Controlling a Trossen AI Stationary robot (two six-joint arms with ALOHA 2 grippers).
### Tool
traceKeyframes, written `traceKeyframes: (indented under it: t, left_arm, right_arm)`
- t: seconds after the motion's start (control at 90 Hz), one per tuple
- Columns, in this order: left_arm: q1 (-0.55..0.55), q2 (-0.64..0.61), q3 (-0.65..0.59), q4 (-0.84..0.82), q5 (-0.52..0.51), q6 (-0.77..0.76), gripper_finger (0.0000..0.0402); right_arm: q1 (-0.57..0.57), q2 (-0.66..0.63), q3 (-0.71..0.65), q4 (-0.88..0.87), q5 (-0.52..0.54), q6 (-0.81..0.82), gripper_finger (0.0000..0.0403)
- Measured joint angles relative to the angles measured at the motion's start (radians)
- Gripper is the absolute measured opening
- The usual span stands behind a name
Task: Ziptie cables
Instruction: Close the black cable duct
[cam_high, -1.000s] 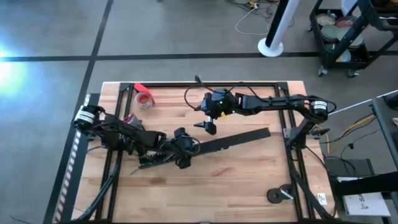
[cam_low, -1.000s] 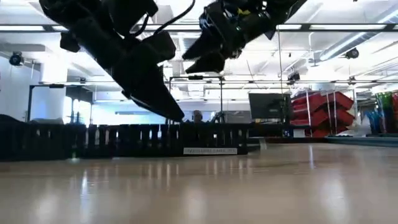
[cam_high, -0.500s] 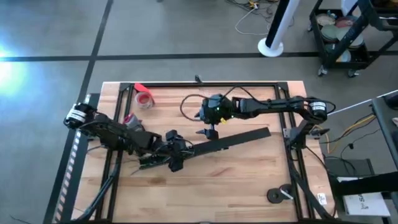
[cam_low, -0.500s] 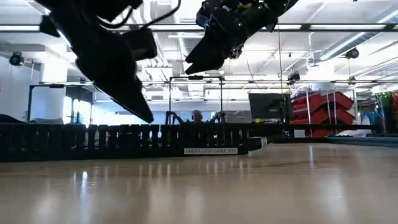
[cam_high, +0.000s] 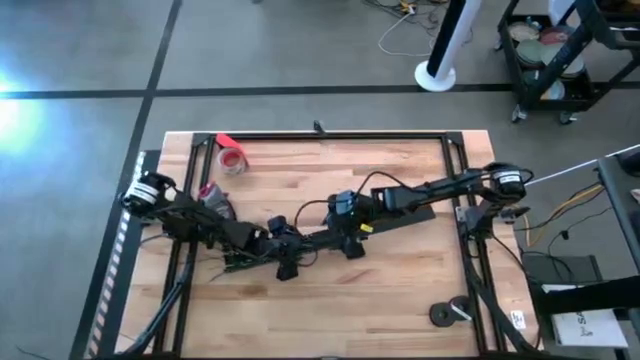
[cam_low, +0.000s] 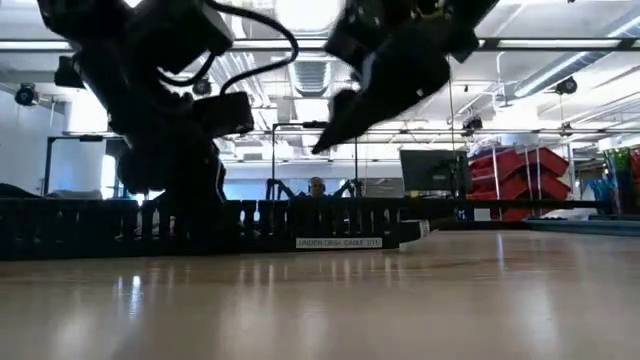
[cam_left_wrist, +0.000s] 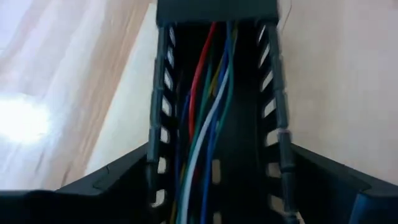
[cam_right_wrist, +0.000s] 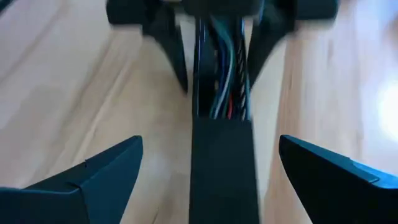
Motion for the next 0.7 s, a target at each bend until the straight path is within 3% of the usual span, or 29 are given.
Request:
traceKeyframes:
  t: [0.122,0.389,0.533,0.7]
  left_arm:
    - [-0.001,0.02,0.001,0.02,-0.001,-0.007,0.0293]
    - [-0.006,0.038,0.003,0.022,0.006,-0.01,0.0218]
    - [-0.006,0.039,0.003,0.023,0.008,-0.01,0.0227]
    - [-0.005,0.041,0.003,0.023,0.014,-0.012,0.0259]
  right_arm:
    - [0.0,0.05,-0.018,0.004,0.0,0.007,0.0361]
    - [-0.008,0.1,-0.014,0.034,0.001,0.013,0.0361]
    - [-0.009,0.105,-0.012,0.05,0.003,0.022,0.0348]
    - [-0.009,0.122,-0.013,0.066,0.011,0.027,0.0302]
